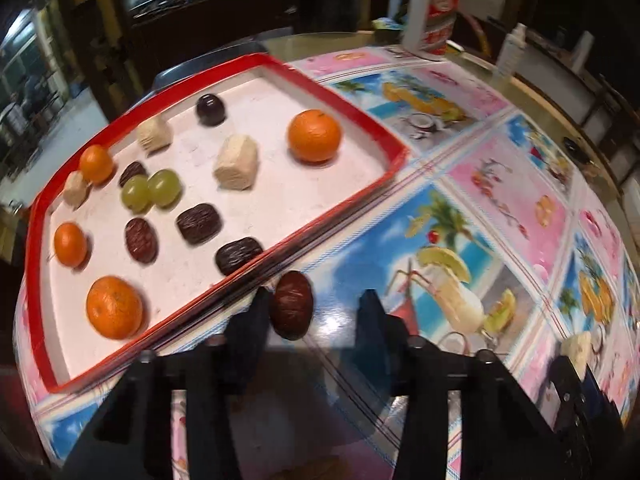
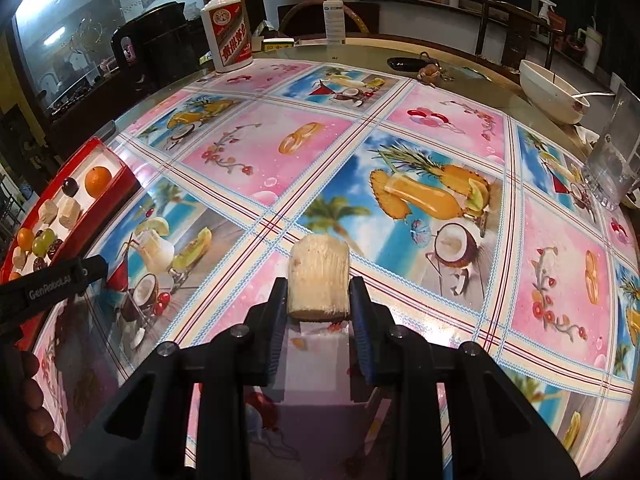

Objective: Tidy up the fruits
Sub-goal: 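Grasp a pale cube with the right tool while the left tool grasps a dark date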

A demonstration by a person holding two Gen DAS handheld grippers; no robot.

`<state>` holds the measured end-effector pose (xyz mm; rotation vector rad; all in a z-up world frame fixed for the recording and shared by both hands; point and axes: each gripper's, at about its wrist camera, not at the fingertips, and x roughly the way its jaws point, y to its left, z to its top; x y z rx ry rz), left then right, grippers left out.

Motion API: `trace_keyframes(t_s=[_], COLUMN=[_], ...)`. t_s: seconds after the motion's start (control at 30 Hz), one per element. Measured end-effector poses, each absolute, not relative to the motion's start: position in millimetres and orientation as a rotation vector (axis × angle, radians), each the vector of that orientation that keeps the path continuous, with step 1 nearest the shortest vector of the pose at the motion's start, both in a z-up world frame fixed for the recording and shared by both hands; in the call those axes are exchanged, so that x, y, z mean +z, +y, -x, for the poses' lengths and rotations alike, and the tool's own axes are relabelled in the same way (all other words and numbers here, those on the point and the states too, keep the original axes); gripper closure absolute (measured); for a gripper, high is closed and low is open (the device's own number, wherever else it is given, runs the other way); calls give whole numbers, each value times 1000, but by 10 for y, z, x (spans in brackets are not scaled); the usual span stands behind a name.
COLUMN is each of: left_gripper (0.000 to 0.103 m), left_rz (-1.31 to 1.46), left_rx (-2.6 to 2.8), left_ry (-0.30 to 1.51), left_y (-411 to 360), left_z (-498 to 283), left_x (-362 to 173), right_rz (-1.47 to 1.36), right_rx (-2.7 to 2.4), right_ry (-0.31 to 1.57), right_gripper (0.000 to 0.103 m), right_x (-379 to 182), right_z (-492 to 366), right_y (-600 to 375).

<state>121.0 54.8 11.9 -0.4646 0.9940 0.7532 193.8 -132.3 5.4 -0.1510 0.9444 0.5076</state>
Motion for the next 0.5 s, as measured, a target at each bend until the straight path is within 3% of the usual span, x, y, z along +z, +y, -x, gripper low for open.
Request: trace_keyframes(t_s=[0.13,0.2,0.37,0.43,0.5], left_gripper=[74,84,84,57,46], left_rz=[487,433,323,278,244], left_rx=[737,701,571,436,333], left_ry=[988,981,984,1001,1004], left_y=[593,555,519,507,488], left_z=[-1181,-1191,-1173,-1190,-1178], left_x=[138,125,120,122,120], right_rz=[153,160,158,152,135], right_rx=[496,487,465,457,454], right_ry=[954,955,948,947,941], right_gripper=[71,71,71,71,71], right_x=[59,63,58,56,53], right_z=[-1909,-1889,-1837,-1827,-1817], right_y=[-1338,-1345,-1400,-1421,-1441])
